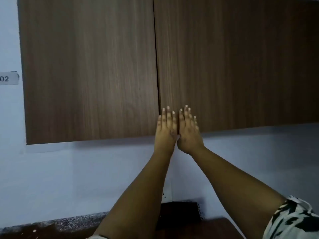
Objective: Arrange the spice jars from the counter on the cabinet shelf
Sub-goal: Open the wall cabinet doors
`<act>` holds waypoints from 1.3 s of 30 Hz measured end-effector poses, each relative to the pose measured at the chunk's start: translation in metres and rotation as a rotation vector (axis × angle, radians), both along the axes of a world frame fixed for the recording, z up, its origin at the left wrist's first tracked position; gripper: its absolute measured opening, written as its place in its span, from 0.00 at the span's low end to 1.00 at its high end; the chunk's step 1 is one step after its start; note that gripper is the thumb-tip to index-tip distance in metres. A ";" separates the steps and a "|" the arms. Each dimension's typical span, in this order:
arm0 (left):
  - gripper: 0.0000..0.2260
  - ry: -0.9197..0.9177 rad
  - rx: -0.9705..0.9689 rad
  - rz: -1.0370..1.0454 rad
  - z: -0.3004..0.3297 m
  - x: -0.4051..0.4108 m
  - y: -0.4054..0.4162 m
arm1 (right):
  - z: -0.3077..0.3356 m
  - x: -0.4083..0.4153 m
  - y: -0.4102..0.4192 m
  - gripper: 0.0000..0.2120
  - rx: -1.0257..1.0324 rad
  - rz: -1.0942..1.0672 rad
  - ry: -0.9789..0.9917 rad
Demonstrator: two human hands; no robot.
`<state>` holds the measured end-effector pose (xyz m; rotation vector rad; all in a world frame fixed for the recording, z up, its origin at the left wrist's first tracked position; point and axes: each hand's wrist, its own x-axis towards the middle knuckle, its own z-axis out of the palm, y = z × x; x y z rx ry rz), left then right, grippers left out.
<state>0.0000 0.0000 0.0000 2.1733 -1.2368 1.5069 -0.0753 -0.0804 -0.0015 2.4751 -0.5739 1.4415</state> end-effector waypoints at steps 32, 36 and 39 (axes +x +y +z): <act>0.24 0.862 -0.389 -1.056 0.005 -0.084 0.053 | -0.011 -0.062 0.034 0.41 -0.004 -0.045 -0.164; 0.13 0.823 -0.368 -1.112 0.005 -0.110 0.060 | -0.012 -0.094 0.049 0.38 0.025 0.038 -0.265; 0.12 0.840 -0.359 -1.219 0.001 -0.131 0.063 | -0.011 -0.118 0.068 0.36 -0.011 0.156 -0.342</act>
